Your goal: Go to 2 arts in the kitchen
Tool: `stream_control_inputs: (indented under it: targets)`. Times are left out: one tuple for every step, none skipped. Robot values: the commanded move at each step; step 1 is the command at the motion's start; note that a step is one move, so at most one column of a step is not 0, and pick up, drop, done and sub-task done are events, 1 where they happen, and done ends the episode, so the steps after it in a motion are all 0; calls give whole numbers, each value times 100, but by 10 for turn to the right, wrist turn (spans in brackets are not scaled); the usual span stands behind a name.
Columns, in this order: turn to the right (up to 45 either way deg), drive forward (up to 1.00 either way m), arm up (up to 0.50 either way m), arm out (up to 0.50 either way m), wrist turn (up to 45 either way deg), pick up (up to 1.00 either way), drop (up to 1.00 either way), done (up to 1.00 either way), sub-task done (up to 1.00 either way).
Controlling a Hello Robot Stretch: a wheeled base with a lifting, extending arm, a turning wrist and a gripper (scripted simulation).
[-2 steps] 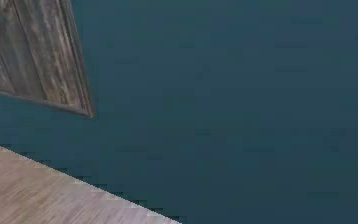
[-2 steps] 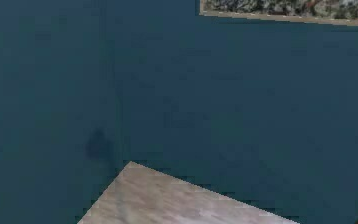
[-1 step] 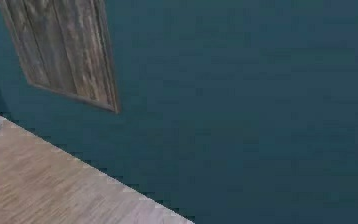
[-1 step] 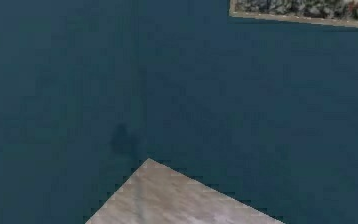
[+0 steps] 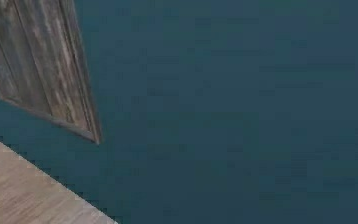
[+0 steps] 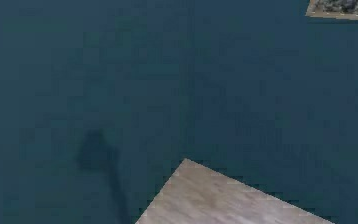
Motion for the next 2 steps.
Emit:
stream_control_inputs:
  targets:
    - [-360, 0, 0, 0, 0, 0, 0, 0, 0]
    - [0, 0, 0, 0, 0, 0, 0, 100, 0]
